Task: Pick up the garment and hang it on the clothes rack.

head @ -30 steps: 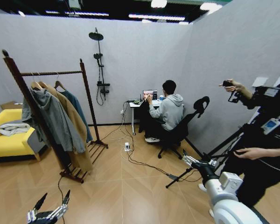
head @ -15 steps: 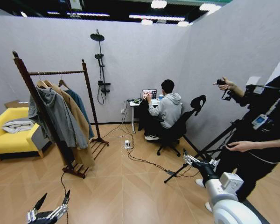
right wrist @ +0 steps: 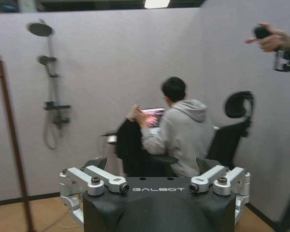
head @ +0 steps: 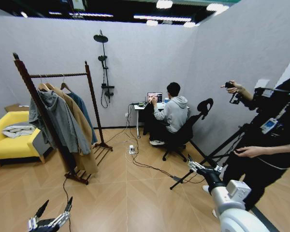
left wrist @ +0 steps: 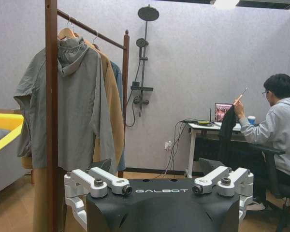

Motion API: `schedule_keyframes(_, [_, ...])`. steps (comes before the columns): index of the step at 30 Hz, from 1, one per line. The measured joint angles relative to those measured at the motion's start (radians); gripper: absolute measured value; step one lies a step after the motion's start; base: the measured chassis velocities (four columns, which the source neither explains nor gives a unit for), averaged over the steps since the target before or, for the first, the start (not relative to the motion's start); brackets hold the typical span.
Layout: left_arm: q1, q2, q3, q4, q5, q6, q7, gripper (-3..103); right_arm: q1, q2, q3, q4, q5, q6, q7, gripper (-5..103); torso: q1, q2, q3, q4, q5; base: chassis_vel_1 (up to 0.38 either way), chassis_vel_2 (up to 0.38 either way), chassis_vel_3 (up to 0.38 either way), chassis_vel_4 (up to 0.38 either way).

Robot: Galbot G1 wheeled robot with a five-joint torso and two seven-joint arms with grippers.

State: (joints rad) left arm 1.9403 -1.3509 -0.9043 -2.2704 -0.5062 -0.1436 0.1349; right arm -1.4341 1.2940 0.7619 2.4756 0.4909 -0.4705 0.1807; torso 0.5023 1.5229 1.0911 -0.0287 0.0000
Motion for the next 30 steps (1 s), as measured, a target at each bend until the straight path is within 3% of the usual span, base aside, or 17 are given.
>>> schedule_keyframes(1, [0.000,0.000,0.000,0.000,0.000,0.000,0.000,100,0.000,0.000,0.000,0.000,0.000,0.000,0.000,100,0.000,0.000,0.000,0.0000,0.0000,0.000,0.000,0.000,0.000])
schedule_keyframes(3, [0.000,0.000,0.000,0.000,0.000,0.000,0.000,100,-0.013,-0.022,0.063,-0.028,-0.004,0.054,-0.184,100,0.000,0.000,0.000,0.0000,-0.0001,0.000,0.000,0.000,0.000])
schedule_keyframes(4, [0.000,0.000,0.000,0.000,0.000,0.000,0.000,100,-0.013,-0.022,0.063,-0.028,-0.004,0.054,-0.184,100,0.000,0.000,0.000,0.0000,-0.0001,0.000,0.000,0.000,0.000])
schedule_keyframes(5, [0.000,0.000,0.000,0.000,0.000,0.000,0.000,100,-0.018,-0.033,0.084,-0.048,-0.011,0.083,-0.245,100,0.000,0.000,0.000,0.0000,-0.0001,0.000,0.000,0.000,0.000])
schedule_keyframes(6, [0.000,0.000,0.000,0.000,0.000,0.000,0.000,100,-0.029,-0.048,0.115,-0.099,-0.032,0.168,-0.339,100,0.000,0.000,0.000,0.0000,0.0000,0.000,0.000,0.000,0.000])
schedule_keyframes(7, [0.000,0.000,0.000,0.000,0.000,0.000,0.000,100,-0.040,-0.051,0.132,-0.128,-0.040,0.221,-0.367,100,0.000,0.000,0.000,0.0001,0.0003,0.000,0.000,0.000,0.000])
schedule_keyframes(16, [0.000,0.000,0.000,0.000,0.000,0.000,0.000,100,-0.117,-0.027,0.203,-0.178,-0.017,0.327,-0.382,100,0.000,0.000,0.000,-0.0001,0.0000,0.000,0.000,0.000,0.000])
schedule_keyframes(30, [0.000,0.000,0.000,0.000,0.000,0.000,0.000,100,-0.119,0.061,0.199,-0.158,-0.063,0.311,-0.316,100,0.000,0.000,0.000,0.0000,-0.0001,0.000,0.000,0.000,0.000])
